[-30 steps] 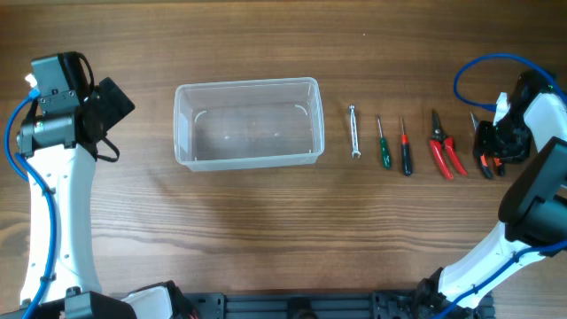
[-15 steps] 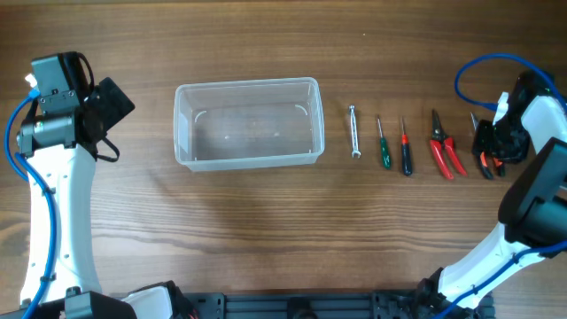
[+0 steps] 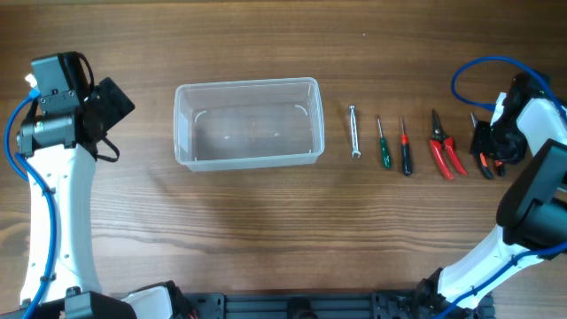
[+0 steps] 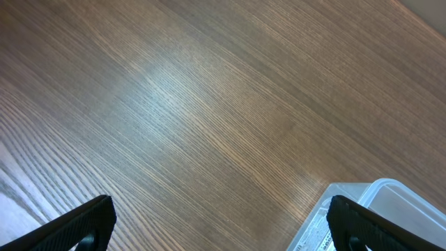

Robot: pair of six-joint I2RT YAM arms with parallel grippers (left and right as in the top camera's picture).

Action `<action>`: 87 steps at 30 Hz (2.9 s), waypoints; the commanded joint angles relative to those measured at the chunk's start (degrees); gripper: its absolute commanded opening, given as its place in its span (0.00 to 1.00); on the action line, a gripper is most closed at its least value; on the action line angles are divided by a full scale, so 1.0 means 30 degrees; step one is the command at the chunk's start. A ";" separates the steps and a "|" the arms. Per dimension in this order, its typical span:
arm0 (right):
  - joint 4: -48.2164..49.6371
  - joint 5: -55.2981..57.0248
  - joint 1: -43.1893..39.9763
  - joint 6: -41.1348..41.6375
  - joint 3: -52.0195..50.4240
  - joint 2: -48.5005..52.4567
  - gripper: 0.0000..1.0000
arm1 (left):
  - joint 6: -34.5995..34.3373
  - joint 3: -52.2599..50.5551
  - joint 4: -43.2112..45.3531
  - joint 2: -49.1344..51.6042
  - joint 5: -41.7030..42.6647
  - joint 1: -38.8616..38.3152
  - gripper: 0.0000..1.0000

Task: Pack container
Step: 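Lower the right gripper onto the orange needle-nose pliers and grasp them, then carry the pliers over the container and open the right gripper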

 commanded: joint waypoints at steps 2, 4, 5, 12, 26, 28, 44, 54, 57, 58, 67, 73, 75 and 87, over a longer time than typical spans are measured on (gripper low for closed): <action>-0.0044 -0.1814 0.1049 0.0255 -0.0867 0.0911 0.58 | -0.0044 -0.0036 -0.0007 0.0095 0.0160 0.0087 1.00; -0.0102 -0.1894 0.1231 0.0262 -0.0867 0.0911 0.63 | -0.0044 -0.0036 -0.0007 0.0095 0.0160 0.0087 1.00; -0.0131 -0.1887 0.1290 0.0262 -0.0867 0.0911 0.63 | -0.0044 -0.0036 -0.0007 0.0095 0.0160 0.0087 1.00; 0.0073 -0.1872 0.1282 0.0197 -0.0867 0.0911 0.54 | -0.0044 -0.0036 -0.0007 0.0095 0.0160 0.0087 1.00; 0.0678 -0.1960 0.1282 0.1035 -0.1042 0.0911 0.04 | -0.0044 -0.0036 -0.0007 0.0095 0.0160 0.0087 1.00; 0.0576 -0.2047 0.1282 0.1282 -0.1042 0.0903 0.04 | -0.0044 -0.0036 -0.0007 0.0095 0.0160 0.0087 1.00; -0.6054 -0.7672 0.3351 0.1916 0.9981 -0.4874 0.05 | -0.0044 -0.0036 -0.0007 0.0095 0.0160 0.0087 1.00; -0.3381 -0.9355 1.6130 -0.3446 1.1431 -0.7060 0.04 | -0.0044 -0.0036 -0.0007 0.0095 0.0160 0.0087 1.00; -0.2747 -0.8641 1.9737 -0.6637 1.1431 -0.5195 0.04 | -0.0044 -0.0036 -0.0007 0.0095 0.0160 0.0087 1.00; -0.2565 -0.8327 2.0429 -0.7140 1.1431 -0.4452 0.04 | -0.0044 -0.0036 -0.0007 0.0095 0.0160 0.0087 1.00; -0.1457 -0.7504 2.1908 -1.0397 1.1431 0.2514 0.04 | -0.0044 -0.0036 -0.0007 0.0095 0.0160 0.0087 1.00; -0.0175 -0.7519 2.1908 -1.1803 1.1431 0.4473 0.04 | -0.0044 -0.0036 -0.0007 0.0095 0.0160 0.0087 1.00; 0.0124 -0.7512 2.1908 -1.1803 1.1431 0.4794 0.04 | -0.0044 -0.0036 -0.0007 0.0095 0.0160 0.0087 1.00; 0.1158 -0.6943 2.1638 -1.1803 1.1424 0.6018 0.04 | -0.0044 -0.0036 -0.0007 0.0095 0.0160 0.0087 1.00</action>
